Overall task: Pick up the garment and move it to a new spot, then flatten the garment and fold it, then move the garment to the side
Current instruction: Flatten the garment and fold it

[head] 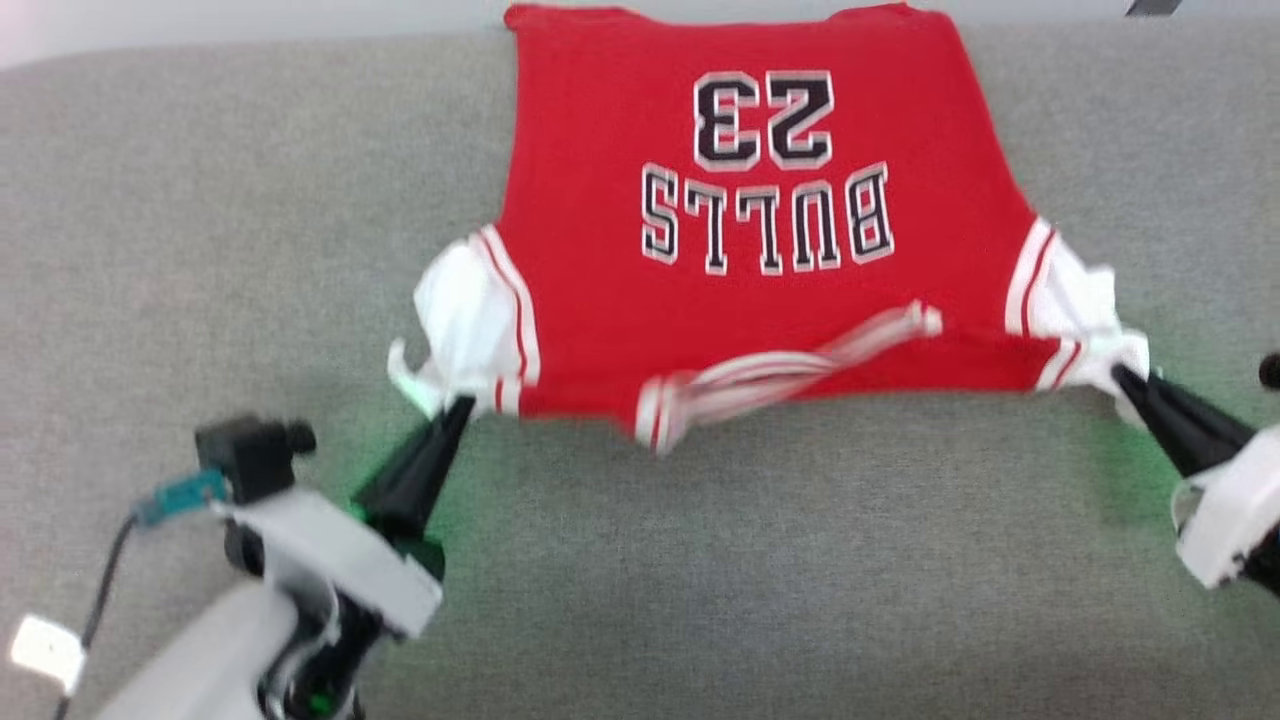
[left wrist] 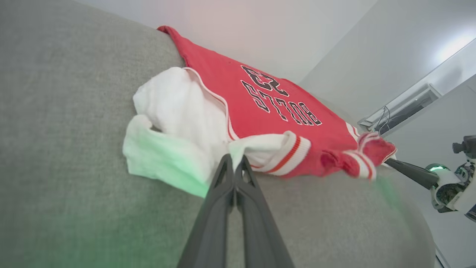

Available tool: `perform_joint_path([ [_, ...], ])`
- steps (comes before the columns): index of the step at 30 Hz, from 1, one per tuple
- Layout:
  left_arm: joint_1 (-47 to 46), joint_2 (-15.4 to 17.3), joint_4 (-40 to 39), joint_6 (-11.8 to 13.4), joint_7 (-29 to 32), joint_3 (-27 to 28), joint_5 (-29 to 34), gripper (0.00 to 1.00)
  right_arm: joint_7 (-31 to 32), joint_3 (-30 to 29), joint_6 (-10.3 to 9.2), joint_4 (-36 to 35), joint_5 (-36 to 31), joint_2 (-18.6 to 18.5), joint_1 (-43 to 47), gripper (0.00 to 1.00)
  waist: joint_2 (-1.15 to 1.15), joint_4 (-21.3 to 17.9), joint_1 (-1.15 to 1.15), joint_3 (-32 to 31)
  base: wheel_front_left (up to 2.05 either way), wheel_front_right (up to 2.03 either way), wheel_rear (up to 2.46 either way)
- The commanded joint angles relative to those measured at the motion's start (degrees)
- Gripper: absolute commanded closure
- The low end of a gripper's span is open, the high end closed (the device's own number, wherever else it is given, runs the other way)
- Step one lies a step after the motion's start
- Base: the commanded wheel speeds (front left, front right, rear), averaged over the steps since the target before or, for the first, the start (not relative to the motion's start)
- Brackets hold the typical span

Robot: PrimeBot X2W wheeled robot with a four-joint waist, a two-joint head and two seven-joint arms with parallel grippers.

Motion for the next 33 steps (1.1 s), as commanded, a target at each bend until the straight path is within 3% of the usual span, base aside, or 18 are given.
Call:
perform_joint_path([
  [1,2.3,0.0,-0.9,-0.2,0.0,0.4,0.5,1.0,0.8,-1.0,-0.08,-1.0,0.3,-0.8,1.9,1.0,0.0,-0.5,0.0,-1.8,0.0,0.0,0.0],
  [11,18.9,4.6,-6.2,0.4,0.0,2.6,2.3,1.0,9.8,-10.5,-0.09,-12.6,-2.6,-3.9,18.9,1.0,0.0,-1.6,0.0,-4.1,0.0,0.0,0.0],
  [20,25.6,7.7,-15.7,5.0,0.1,2.9,2.4,1.0,17.9,-24.3,-0.08,-24.1,-5.9,-1.8,34.4,1.0,0.0,-0.9,0.0,-3.3,0.0,0.0,0.0],
  [26,22.9,6.1,-16.2,5.4,2.0,1.4,3.5,1.0,21.8,-27.6,-0.08,-27.2,-9.5,1.8,36.3,1.0,0.0,-0.2,0.0,-2.6,0.0,0.0,0.0],
  [33,16.8,1.7,-8.5,3.6,4.9,-1.8,6.2,1.0,23.6,-24.3,-0.08,-24.3,-13.6,4.0,33.0,1.0,0.0,0.9,0.0,-1.1,0.0,0.0,0.0],
])
